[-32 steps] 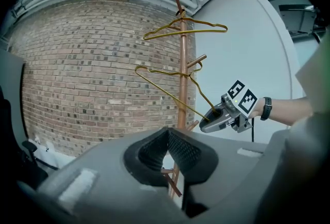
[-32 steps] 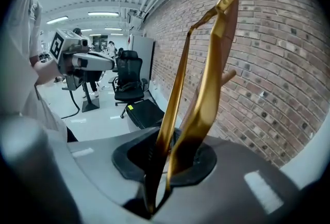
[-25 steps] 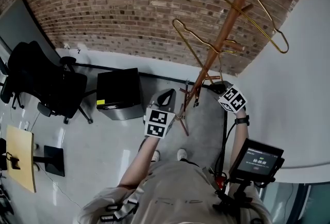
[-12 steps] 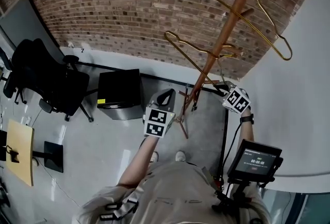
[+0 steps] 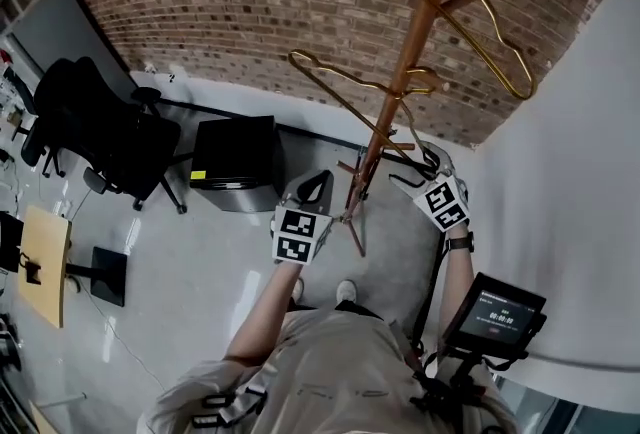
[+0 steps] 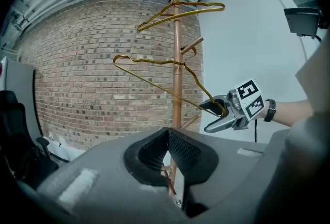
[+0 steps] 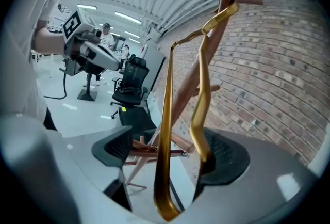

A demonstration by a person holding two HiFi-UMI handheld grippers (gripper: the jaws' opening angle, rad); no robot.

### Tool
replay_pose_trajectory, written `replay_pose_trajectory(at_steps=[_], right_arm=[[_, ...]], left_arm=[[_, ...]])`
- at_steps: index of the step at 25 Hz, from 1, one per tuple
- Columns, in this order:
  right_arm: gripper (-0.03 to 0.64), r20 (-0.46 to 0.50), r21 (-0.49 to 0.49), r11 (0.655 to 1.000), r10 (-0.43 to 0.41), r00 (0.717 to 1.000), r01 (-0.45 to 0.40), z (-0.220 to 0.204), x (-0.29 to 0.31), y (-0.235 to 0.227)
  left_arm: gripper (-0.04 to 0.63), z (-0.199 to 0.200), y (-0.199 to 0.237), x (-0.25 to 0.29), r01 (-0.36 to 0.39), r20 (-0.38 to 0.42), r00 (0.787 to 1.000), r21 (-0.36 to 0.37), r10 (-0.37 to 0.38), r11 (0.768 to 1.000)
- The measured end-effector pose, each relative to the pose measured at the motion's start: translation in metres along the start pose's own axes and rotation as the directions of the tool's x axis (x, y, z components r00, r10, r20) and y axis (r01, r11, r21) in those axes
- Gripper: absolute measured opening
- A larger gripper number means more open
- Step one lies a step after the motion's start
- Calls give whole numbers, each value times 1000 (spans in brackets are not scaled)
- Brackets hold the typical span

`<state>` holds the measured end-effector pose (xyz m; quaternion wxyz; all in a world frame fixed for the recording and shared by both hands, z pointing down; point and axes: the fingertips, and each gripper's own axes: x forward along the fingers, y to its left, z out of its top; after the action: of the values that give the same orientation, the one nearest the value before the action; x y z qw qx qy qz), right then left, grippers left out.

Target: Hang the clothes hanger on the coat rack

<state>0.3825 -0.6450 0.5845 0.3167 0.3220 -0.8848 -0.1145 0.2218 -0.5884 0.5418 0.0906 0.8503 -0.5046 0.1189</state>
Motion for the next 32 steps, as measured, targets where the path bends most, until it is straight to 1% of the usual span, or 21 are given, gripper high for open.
replay_pose_trajectory(at_steps=[2, 3, 5, 7, 10, 13, 15, 17, 19, 20, 21, 22, 23, 25, 27, 29, 31, 32], right_arm=[[414, 40, 24, 997, -68, 997, 67, 1, -13, -4], [414, 45, 41, 994, -108, 993, 106, -2, -21, -6], [408, 35, 85, 976, -202, 979, 199, -9, -36, -12], [405, 6, 135, 953, -275, 961, 272, -16, -47, -17], [405, -16, 181, 932, -316, 949, 314, -26, -58, -10], [405, -56, 239, 903, -353, 934, 356, -44, -79, 5], [393, -79, 300, 870, -385, 919, 391, -54, -100, 21], [359, -90, 383, 823, -418, 904, 419, -59, -125, 47], [318, -95, 474, 771, -437, 894, 427, -51, -148, 92], [276, -88, 509, 747, -449, 889, 428, -40, -157, 119], [206, -76, 533, 728, -465, 882, 430, -27, -164, 149], [133, -61, 548, 717, -479, 876, 430, -11, -168, 180], [79, -46, 556, 714, -484, 874, 425, 5, -171, 214], [0, -29, 571, 717, -471, 882, 401, 36, -176, 280], [0, -24, 597, 710, -450, 893, 374, 61, -180, 323], [0, -12, 607, 709, -445, 896, 360, 81, -182, 335], [0, 29, 574, 735, -459, 888, 361, 101, -184, 330], [0, 57, 547, 751, -473, 879, 368, 112, -188, 326]], left_arm=[[0, -5, -10, -5, -12, -8, 1000, -24, 12, 1000], [0, -8, -15, -9, -17, -5, 1000, -37, 17, 999], [0, -10, -20, -17, -24, 11, 1000, -60, 25, 998], [0, -6, -21, -25, -39, 12, 999, -55, 40, 998], [0, -2, -26, -36, -40, 11, 999, -33, 41, 999], [0, 0, -44, -51, 10, 40, 999, -2, -10, 1000], [0, -4, -58, -69, 47, 61, 997, 9, -47, 999], [0, -12, -70, -99, 73, 75, 995, 9, -73, 997], [0, -24, -78, -140, 83, 80, 993, 8, -83, 997], [0, -32, -78, -163, 78, 84, 993, 14, -79, 997], [0, -42, -76, -186, 66, 91, 993, 21, -68, 998], [0, -54, -72, -209, 54, 95, 994, 19, -56, 998], [0, -69, -68, -233, 47, 89, 995, 2, -47, 999], [0, -98, -62, -278, 49, 67, 997, -50, -46, 998], [0, -109, -62, -309, 58, 63, 997, -68, -54, 996], [0, -103, -64, -317, 66, 88, 994, -55, -61, 996], [0, -92, -63, -313, 65, 119, 991, -42, -59, 997], [0, -87, -64, -313, 63, 133, 989, -37, -57, 997]])
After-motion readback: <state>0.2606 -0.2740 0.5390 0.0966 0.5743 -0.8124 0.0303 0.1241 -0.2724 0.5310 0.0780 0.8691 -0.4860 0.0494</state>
